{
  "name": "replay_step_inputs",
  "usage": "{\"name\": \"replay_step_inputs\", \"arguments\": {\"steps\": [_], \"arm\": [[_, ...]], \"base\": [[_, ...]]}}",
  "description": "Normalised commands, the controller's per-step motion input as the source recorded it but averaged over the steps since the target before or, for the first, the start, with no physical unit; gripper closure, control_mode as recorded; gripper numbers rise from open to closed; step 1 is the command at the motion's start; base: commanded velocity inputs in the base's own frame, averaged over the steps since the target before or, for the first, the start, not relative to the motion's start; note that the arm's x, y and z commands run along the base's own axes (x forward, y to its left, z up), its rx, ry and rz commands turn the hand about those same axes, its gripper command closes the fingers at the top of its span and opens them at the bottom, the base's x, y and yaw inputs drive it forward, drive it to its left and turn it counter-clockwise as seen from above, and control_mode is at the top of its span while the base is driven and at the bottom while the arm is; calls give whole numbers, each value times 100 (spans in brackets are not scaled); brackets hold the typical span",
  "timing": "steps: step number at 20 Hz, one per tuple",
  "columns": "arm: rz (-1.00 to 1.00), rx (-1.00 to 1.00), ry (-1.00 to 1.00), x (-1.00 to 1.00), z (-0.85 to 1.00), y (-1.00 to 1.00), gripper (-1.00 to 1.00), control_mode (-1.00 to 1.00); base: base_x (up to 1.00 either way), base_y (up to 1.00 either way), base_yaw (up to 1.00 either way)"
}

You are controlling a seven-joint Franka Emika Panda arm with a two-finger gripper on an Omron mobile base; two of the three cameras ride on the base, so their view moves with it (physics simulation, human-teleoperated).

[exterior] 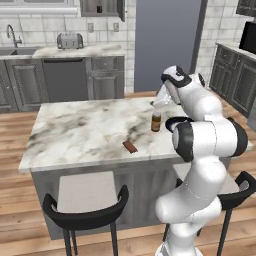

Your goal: Take the cinnamon bottle from the cabinet and place it on the dining table, next to the plate with the cupcake. Then take the chocolate from the dining counter and place it on the cupcake plate.

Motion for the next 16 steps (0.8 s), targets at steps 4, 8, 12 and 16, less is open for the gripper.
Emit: {"name": "replay_step_inputs", "arguments": {"steps": [4, 8, 12, 16], "arm": [[-18, -30, 22, -44, 1, 100, -100, -100], [-43, -35, 48, 2, -10, 90, -100, -100], [-49, -30, 57, 11, -36, 38, -100, -100], [-39, -14, 42, 2, -46, 6, -100, -100]], "base": [[0, 0, 0], [0, 0, 0], [0, 0, 0], [0, 0, 0]]}}
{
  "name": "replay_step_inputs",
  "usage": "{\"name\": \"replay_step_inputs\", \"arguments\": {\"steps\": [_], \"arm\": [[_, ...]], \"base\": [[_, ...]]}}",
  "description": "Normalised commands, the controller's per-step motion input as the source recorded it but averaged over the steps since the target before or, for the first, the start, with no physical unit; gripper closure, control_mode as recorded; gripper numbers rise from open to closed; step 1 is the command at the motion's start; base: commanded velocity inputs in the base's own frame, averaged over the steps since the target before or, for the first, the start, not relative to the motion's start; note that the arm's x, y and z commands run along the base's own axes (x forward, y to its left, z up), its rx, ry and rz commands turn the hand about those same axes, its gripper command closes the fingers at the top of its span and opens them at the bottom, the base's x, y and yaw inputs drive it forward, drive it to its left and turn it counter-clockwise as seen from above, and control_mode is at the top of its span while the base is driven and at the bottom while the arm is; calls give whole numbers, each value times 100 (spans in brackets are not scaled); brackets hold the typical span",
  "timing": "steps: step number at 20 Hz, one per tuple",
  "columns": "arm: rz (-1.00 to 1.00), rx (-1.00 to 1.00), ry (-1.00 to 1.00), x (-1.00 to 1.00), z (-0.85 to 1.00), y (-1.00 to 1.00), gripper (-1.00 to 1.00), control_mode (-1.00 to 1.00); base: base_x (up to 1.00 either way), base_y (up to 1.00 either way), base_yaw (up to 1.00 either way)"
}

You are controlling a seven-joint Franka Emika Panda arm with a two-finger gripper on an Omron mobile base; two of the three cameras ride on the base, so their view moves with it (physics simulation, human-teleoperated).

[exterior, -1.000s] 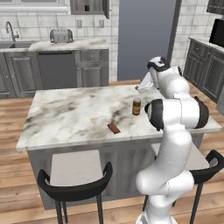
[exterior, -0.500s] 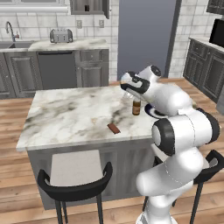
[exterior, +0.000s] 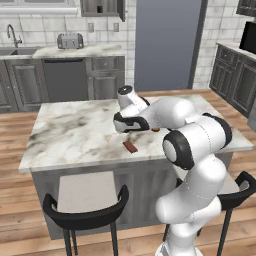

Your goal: Take the cinnamon bottle from the cabinet and place it on the dining table, next to the plate with the cupcake. Then take the chocolate from the dining counter and place it on the cupcake plate.

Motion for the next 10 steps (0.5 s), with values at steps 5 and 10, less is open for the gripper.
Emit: {"name": "replay_step_inputs", "arguments": {"steps": [5, 10], "arm": [[-29, 0, 27, -5, -35, -3, -100, -100], [-24, 8, 22, -15, -40, -29, -100, -100]], "base": [[0, 0, 0], [0, 0, 0]]}}
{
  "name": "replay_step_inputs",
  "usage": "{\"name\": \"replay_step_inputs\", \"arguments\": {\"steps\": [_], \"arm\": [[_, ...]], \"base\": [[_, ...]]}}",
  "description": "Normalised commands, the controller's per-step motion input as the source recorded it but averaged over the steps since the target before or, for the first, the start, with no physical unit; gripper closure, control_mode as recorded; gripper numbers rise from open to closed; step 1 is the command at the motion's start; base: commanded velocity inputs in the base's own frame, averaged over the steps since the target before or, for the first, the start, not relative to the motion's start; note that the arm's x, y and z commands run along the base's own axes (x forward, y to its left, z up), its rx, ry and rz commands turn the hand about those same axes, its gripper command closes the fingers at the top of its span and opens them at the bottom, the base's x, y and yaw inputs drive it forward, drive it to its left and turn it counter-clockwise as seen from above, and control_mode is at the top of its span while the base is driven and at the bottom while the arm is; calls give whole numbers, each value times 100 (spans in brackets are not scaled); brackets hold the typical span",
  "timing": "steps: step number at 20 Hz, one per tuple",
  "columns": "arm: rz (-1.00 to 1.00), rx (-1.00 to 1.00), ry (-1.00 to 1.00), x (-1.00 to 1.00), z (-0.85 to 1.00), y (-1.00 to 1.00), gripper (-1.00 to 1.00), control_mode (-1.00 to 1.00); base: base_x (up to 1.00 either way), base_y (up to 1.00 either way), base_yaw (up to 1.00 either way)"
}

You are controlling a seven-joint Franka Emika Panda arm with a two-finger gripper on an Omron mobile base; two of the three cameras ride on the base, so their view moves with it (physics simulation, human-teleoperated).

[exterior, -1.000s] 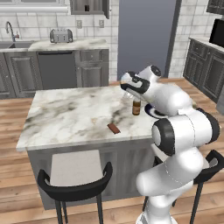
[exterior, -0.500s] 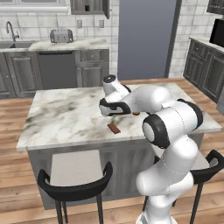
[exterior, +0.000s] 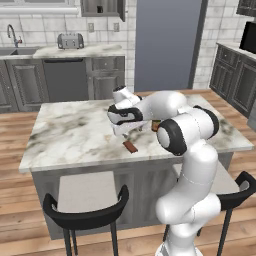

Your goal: Take the cinnamon bottle from the cabinet and place it on the dining table, next to the plate with the cupcake. Then take the chocolate from the dining counter and place it on the cupcake plate.

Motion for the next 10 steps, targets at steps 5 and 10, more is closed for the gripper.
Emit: {"name": "replay_step_inputs", "arguments": {"steps": [5, 10], "arm": [[-18, 13, 17, -30, -37, -17, -100, -100], [-12, 5, 8, -4, -33, 0, -100, -100]], "base": [[0, 0, 0], [0, 0, 0]]}}
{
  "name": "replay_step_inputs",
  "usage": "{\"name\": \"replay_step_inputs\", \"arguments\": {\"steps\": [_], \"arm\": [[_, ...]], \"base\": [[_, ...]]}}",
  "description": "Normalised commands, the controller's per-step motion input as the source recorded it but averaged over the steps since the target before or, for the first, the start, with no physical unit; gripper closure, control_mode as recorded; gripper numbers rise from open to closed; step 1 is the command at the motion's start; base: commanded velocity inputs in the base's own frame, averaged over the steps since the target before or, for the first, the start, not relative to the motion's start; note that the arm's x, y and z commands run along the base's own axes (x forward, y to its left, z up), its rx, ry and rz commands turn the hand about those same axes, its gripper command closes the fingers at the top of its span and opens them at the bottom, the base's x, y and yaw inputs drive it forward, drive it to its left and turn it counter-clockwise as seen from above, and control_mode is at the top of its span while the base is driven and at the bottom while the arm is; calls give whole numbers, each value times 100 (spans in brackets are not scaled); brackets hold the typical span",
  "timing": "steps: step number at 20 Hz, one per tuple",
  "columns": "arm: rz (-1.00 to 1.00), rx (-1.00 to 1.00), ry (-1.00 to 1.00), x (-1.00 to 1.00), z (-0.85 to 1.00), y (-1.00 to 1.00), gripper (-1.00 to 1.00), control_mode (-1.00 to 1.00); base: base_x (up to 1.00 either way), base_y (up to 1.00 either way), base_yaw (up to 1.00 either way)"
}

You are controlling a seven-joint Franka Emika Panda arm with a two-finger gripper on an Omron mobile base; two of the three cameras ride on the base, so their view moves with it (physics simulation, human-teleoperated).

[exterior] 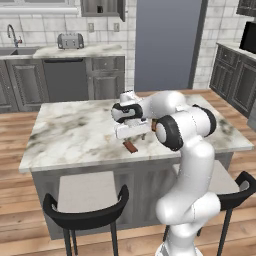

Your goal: Take the cinnamon bottle from the cabinet and place it on the dining table, next to the plate with the cupcake. Then take the chocolate from the dining counter and place it on the cupcake plate.

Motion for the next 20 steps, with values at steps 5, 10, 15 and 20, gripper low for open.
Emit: {"name": "replay_step_inputs", "arguments": {"steps": [5, 10, 15, 20], "arm": [[-10, 0, 2, 0, -56, 0, -100, -100], [-1, 1, 0, 4, -50, 0, -100, -100], [0, 5, -1, 26, -23, 0, -100, -100], [0, 2, -4, 36, -21, 2, -100, -100]], "base": [[0, 0, 0], [0, 0, 0], [0, 0, 0], [0, 0, 0]]}}
